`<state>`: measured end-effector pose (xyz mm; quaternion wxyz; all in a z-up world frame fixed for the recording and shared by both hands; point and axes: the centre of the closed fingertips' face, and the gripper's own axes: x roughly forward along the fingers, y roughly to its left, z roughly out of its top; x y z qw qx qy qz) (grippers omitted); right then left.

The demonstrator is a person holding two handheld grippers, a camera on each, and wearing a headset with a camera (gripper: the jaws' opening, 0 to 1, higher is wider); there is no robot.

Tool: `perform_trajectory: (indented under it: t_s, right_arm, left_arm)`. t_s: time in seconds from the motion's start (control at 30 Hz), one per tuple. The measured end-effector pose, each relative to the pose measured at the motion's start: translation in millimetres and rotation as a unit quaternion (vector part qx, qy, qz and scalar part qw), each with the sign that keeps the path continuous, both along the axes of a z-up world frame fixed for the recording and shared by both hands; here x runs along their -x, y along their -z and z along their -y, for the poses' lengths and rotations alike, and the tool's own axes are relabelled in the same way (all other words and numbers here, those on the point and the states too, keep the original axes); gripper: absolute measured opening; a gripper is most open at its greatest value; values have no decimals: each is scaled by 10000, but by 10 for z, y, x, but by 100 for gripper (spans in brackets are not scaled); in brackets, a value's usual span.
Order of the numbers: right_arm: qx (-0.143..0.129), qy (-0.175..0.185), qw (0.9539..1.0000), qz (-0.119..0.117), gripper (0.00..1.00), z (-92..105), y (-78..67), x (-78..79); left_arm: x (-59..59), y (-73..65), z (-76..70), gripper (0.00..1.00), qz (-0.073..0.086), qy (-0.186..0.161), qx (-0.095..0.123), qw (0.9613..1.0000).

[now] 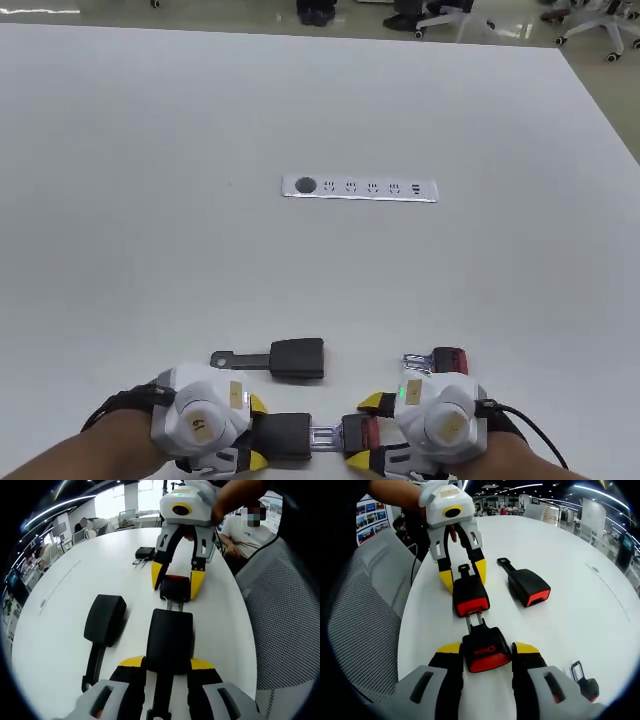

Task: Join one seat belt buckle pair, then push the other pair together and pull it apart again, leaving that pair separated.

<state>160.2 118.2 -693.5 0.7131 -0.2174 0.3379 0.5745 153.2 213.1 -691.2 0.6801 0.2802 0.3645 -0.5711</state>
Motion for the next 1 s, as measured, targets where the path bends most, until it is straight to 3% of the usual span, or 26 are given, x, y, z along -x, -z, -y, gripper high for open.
perform_trajectory:
  t_s: [0.2,0.23,0.37,0.9,1.0]
  right_arm:
    - [-88,-13,10000,-14,36,-139,-12,37]
    - [4,-120,9999,90,36,-129,-3,23]
    - [-105,25,9999,32,36,-128,-9,18]
    - [-22,21,10000,52,35,-208,-8,1]
    - [-51,27,10000,50,35,-311,-12,24]
  left_arm:
    - [-7,8,-1,33,0,16,-42,10000]
    - [-10,8,-2,33,-6,11,-47,10000]
    - [-13,7,4,32,-1,20,-70,10000]
    - [-1,-14,36,32,11,219,-247,9995]
    - [3,-16,42,31,4,252,-261,9993]
